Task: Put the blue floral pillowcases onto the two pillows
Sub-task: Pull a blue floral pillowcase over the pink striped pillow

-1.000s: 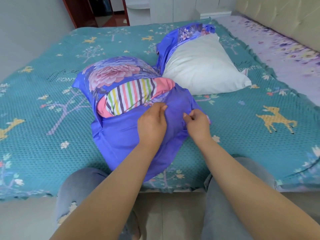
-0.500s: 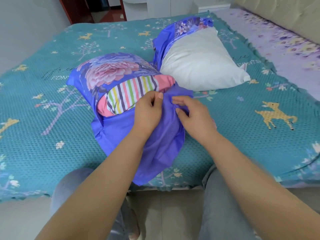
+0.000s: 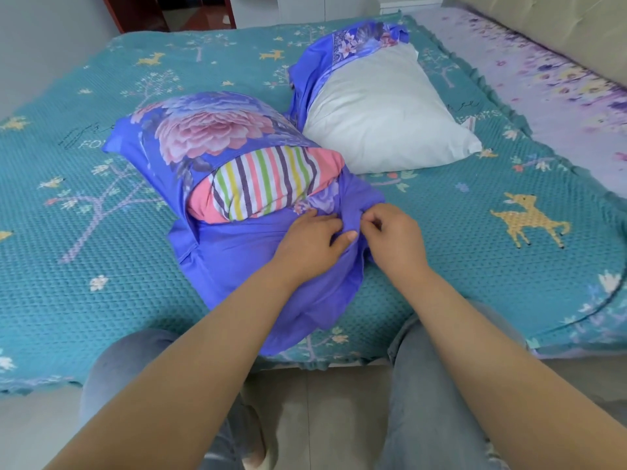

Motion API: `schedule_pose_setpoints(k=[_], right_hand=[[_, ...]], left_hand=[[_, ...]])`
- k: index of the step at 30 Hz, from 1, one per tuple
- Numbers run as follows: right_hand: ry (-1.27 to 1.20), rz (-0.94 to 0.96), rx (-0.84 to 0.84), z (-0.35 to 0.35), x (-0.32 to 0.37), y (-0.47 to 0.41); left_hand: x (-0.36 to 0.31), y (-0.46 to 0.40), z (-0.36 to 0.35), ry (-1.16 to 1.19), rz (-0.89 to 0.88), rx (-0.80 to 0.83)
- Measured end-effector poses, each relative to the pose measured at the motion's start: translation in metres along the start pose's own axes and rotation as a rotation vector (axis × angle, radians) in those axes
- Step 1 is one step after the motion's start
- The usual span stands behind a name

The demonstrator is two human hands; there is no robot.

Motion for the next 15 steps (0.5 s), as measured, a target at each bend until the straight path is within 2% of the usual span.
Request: schedule_pose_setpoints(k=[2, 4, 5, 8, 9, 10, 11, 12, 14, 15], right_hand=[[-0.142, 0.010, 0.000, -0.001, 0.014, -0.004], [-0.241, 0.068, -0.033, 0.005, 0.028, -0.005], [-0.260, 0.115, 0.004, 0.007, 0.033, -0.003], [-0.195, 0.155, 0.338, 0.000, 0.029, 0.005], [-0.161, 0.105, 0.419, 0.000, 0.021, 0.007], [-0.140, 0.040, 0.422, 0.003, 0.009, 0.008], [-0.143, -0.023, 0.339, 0.010, -0.002, 0.007], [-0.136, -0.066, 0.187, 0.020, -0.013, 0.004], [-0.154, -0.022, -0.061, 0.036, -0.023, 0.001], [-0.191, 0.041, -0.082, 0.036, -0.023, -0.001]], left_hand=[[-0.001, -0.002, -0.004, -0.061, -0.011, 0.032], [0.006, -0.006, 0.000, -0.009, 0.009, 0.077], [0.011, -0.007, 0.003, 0.029, 0.013, 0.095], [0.021, -0.007, 0.008, 0.116, 0.008, 0.089], [0.021, -0.005, 0.011, 0.163, 0.037, 0.038], [0.017, -0.002, 0.015, 0.227, 0.064, -0.026], [0.011, 0.001, 0.020, 0.299, 0.089, -0.096], [0.005, 0.004, 0.027, 0.368, 0.094, -0.155], [0.000, 0.006, 0.041, 0.497, 0.130, -0.231], [0.002, 0.005, 0.049, 0.546, 0.176, -0.257]])
Point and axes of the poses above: each hand's wrist, its own y-axis away from the middle knuckle, its own z-axis out of the back of the hand, x = y × z, the point moved 6 cm from there along -y, towards the middle knuckle, and after that the axes turned 15 degrees about z, right-handed, at the moved point
